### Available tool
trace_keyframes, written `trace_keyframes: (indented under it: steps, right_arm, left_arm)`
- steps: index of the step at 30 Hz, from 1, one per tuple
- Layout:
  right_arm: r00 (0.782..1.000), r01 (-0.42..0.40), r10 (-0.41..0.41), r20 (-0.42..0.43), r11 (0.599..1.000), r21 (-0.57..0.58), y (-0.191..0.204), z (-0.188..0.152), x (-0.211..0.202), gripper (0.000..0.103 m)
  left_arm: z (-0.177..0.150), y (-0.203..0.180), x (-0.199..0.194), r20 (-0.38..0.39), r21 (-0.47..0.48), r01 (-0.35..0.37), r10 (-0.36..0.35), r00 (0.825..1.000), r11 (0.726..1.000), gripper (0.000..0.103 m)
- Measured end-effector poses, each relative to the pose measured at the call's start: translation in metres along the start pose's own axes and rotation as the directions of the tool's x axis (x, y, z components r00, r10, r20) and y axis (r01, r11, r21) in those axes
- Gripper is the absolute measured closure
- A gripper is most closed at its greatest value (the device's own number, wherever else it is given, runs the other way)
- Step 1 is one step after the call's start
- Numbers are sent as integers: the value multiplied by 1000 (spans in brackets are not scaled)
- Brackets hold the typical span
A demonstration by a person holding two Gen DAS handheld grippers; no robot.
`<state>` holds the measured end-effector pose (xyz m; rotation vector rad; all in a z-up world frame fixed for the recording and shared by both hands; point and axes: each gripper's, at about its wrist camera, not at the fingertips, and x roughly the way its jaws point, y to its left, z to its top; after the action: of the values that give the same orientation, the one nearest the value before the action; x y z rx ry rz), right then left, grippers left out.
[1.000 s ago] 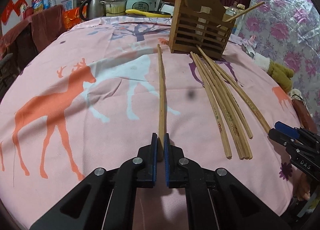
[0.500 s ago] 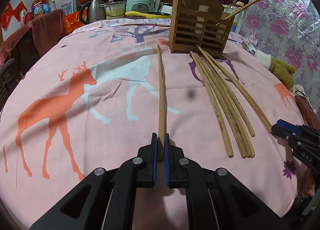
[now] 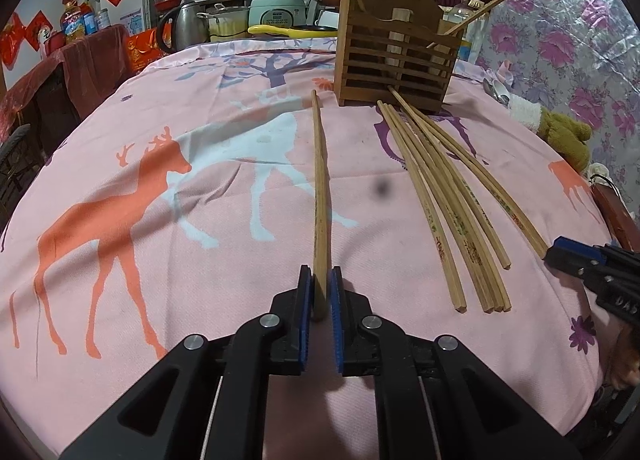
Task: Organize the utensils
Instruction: 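Close the left tool on a chopstick while the right tool grasps another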
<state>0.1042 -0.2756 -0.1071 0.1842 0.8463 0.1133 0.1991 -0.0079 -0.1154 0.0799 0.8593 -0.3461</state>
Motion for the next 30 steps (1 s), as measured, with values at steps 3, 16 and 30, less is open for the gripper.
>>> trace_keyframes:
  steps: [3, 16, 30]
  right_arm:
    - [999, 38, -39, -22, 999, -34, 7, -3, 7, 77]
    - [991, 132, -132, 22, 991, -20, -17, 1, -8, 78]
    - [980, 198, -198, -2, 978, -74, -12, 11, 6, 78]
  left_arm:
    - [0, -1, 0, 1, 5, 2, -2, 1000, 1000, 90]
    - [0, -2, 0, 2, 12, 7, -7, 1000, 1000, 87]
    - [-1, -3, -1, 3, 19, 8, -8, 1000, 1000, 84]
